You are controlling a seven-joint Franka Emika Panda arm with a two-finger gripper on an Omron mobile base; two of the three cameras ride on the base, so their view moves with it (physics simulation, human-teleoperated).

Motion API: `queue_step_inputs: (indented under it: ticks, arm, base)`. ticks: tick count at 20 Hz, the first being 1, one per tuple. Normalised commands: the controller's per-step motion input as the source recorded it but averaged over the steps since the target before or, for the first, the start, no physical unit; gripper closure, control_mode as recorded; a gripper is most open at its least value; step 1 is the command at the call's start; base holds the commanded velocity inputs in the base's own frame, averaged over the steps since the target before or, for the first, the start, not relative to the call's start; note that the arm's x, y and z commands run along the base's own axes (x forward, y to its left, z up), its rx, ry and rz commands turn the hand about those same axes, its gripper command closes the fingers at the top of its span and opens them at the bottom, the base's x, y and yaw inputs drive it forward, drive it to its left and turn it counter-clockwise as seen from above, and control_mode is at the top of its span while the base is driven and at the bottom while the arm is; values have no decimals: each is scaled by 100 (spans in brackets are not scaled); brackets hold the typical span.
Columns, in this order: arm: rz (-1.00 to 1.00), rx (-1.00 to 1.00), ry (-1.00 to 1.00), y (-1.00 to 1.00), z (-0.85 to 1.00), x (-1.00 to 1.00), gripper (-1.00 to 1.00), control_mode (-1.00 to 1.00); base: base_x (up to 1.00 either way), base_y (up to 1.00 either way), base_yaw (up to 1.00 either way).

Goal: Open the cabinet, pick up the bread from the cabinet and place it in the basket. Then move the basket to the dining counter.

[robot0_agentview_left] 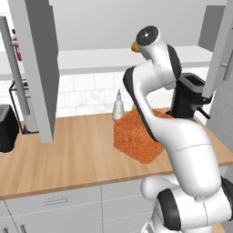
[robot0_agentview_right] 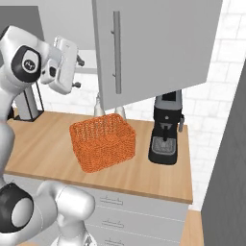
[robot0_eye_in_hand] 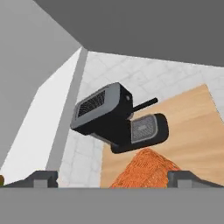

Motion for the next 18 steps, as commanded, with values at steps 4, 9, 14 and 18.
queue_step_inputs:
  ticks: [4,9,14,18]
  arm:
    - [-43,32,-43,-36,0,30,-100,-100]
    - [-51,24,-55,-9,-2,49,-100,-100]
    - [-56,12,-40,-16,4,13,-100,-100]
    - [-57,12,-27,-24,-8,0,-100,-100]
  base:
    - [0,0,0]
    - [0,0,0]
    - [0,0,0]
    - [0,0,0]
